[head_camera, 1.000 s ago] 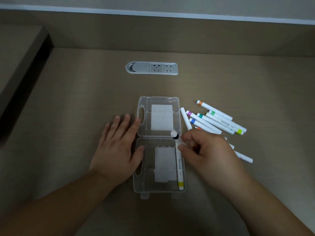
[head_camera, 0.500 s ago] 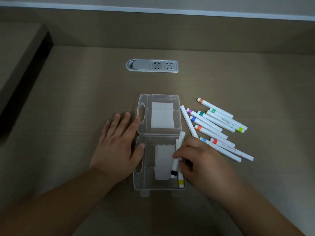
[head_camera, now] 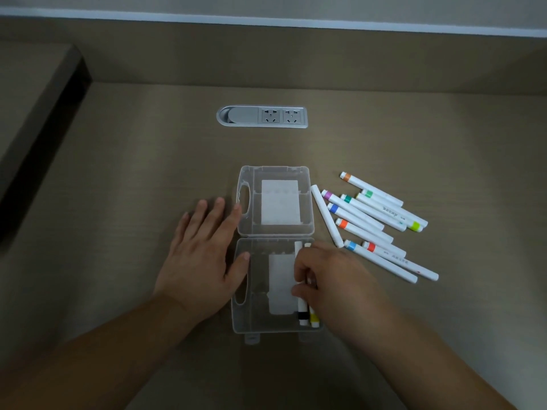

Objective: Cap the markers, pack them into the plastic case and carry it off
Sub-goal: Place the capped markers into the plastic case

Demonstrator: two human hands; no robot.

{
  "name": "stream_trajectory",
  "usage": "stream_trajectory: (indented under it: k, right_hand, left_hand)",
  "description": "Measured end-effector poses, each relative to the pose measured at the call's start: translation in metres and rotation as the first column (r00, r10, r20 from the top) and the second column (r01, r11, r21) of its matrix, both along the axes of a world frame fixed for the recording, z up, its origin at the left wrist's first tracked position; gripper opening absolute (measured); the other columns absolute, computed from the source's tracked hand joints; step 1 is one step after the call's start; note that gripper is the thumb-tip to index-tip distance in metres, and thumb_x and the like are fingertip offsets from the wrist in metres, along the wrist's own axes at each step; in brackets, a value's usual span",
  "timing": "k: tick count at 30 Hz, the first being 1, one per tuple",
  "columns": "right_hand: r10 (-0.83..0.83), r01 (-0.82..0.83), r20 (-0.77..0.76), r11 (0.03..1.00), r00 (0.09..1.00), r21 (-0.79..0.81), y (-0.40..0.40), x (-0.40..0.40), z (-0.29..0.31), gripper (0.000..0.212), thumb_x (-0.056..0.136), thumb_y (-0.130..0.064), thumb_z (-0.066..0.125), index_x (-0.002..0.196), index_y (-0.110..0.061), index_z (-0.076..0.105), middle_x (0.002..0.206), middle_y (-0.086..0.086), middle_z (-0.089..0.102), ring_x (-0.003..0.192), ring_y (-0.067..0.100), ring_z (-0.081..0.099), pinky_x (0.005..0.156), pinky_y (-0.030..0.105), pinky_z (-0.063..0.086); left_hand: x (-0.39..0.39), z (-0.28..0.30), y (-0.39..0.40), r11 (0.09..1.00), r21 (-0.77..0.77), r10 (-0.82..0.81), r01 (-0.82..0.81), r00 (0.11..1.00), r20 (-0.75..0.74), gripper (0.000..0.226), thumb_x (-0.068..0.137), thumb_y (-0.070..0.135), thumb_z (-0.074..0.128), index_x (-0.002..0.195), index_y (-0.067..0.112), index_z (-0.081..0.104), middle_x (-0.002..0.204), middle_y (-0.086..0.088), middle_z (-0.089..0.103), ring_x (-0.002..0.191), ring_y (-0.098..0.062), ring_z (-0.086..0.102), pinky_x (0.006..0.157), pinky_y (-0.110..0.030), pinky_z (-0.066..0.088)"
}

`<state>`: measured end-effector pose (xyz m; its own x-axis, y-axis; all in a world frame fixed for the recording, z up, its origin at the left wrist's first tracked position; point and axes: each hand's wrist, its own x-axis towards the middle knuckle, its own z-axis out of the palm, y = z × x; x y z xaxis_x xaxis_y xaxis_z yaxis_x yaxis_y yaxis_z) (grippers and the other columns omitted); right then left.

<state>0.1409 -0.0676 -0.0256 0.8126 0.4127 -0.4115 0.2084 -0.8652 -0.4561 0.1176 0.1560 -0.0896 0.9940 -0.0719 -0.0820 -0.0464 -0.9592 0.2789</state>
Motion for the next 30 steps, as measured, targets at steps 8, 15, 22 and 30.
stream_trajectory:
  k: [8, 15, 22, 30]
  right_hand:
    - [-0.380, 0.367, 0.123, 0.923, 0.917, 0.115, -0.032, -0.005, 0.003, 0.002, 0.086, -0.031, 0.070, 0.087, -0.031, 0.068, 0.083, -0.013, 0.062, 0.075, 0.003, 0.058, 0.072, 0.026, 0.049]
    - [-0.428, 0.472, 0.323, 0.879, 0.844, -0.066, -0.077, 0.006, -0.013, 0.010, 0.077, -0.022, 0.075, 0.085, -0.027, 0.072, 0.075, -0.011, 0.059, 0.071, 0.013, 0.056, 0.065, 0.024, 0.039]
    - [-0.354, 0.414, 0.284, 0.891, 0.891, -0.187, -0.074, 0.006, -0.016, 0.005, 0.081, -0.026, 0.067, 0.080, -0.023, 0.071, 0.071, -0.005, 0.063, 0.068, 0.016, 0.059, 0.062, 0.030, 0.050]
    - [-0.227, 0.180, 0.288, 0.967, 0.931, 0.180, -0.041, -0.018, 0.010, 0.011, 0.084, -0.028, 0.071, 0.093, -0.034, 0.070, 0.080, -0.018, 0.064, 0.073, 0.001, 0.058, 0.064, 0.026, 0.048]
  left_hand:
    - [0.001, 0.001, -0.001, 1.000, 0.000, 0.007, -0.007, 1.000, 0.005, 0.076, 0.091, 0.065, 0.020, 0.159, 0.035, 0.000, 0.168, 0.003, 0.001, 0.154, -0.016, -0.012, 0.125, -0.042, -0.001]
    - [0.000, 0.001, -0.001, 1.000, -0.026, 0.006, -0.006, 1.000, 0.016, 0.076, 0.092, 0.064, 0.022, 0.159, 0.034, 0.005, 0.168, 0.000, 0.009, 0.155, -0.018, -0.005, 0.126, -0.046, 0.004]
    - [0.000, 0.001, -0.001, 1.000, -0.005, 0.005, -0.005, 1.000, 0.014, 0.076, 0.092, 0.064, 0.020, 0.159, 0.033, 0.005, 0.168, 0.001, 0.006, 0.155, -0.018, -0.007, 0.126, -0.045, 0.003]
    - [-0.001, 0.001, 0.000, 1.000, 0.005, 0.001, -0.001, 1.000, 0.009, 0.076, 0.092, 0.064, 0.020, 0.159, 0.035, 0.000, 0.168, 0.001, 0.004, 0.155, -0.018, -0.009, 0.126, -0.045, 0.002]
